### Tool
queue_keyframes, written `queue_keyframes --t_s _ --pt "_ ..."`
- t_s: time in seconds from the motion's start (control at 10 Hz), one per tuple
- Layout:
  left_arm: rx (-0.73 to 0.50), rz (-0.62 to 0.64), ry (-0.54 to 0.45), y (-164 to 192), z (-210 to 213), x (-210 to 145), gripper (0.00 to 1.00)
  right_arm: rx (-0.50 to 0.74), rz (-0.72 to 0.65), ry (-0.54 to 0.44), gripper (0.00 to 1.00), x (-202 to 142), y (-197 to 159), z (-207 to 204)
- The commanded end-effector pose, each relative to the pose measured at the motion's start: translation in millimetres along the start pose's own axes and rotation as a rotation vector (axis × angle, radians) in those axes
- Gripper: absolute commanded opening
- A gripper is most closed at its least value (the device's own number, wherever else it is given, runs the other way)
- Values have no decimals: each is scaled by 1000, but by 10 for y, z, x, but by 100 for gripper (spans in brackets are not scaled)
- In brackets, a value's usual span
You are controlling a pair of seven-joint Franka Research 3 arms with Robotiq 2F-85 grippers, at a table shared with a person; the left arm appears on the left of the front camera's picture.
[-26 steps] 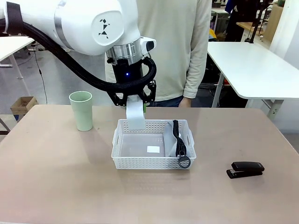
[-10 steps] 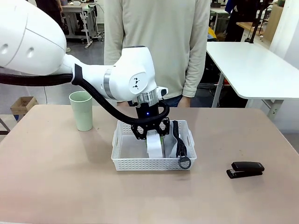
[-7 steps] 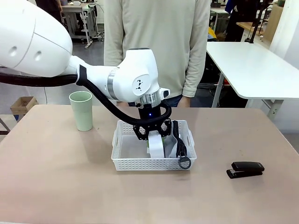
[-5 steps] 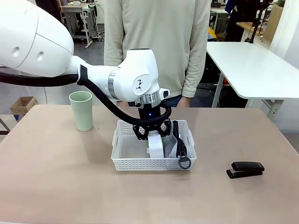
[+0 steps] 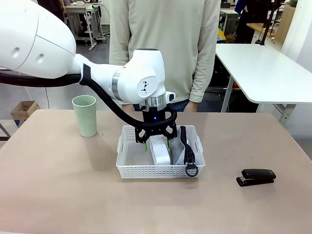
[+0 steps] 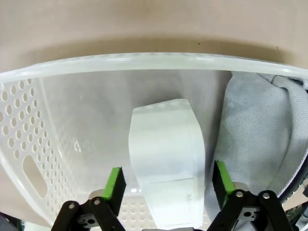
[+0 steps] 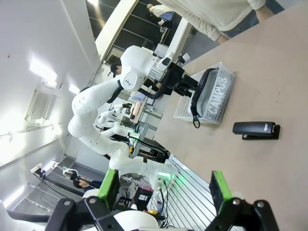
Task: Efficiently arrange items inside the basket to fit them all.
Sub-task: Pick up the Digital clock and place it inside the Organizing basket.
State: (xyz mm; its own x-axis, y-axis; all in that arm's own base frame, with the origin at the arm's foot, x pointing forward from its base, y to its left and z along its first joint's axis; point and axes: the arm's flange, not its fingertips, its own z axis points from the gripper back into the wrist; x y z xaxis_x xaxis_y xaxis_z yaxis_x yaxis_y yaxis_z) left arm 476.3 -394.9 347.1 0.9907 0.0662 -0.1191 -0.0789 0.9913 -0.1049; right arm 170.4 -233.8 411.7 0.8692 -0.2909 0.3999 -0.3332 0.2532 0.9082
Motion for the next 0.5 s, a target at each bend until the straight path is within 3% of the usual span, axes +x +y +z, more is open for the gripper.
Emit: queue_keyframes --t_s 0.0,0.2,0.4 --pt "4 26 -5 68 58 -10 100 12 28 -10 100 20 17 -2" --pt "-13 36 6 124 67 -7 100 12 28 -10 100 20 17 -2" --pt "-56 43 -1 375 330 -93 100 12 28 -10 100 20 17 -2"
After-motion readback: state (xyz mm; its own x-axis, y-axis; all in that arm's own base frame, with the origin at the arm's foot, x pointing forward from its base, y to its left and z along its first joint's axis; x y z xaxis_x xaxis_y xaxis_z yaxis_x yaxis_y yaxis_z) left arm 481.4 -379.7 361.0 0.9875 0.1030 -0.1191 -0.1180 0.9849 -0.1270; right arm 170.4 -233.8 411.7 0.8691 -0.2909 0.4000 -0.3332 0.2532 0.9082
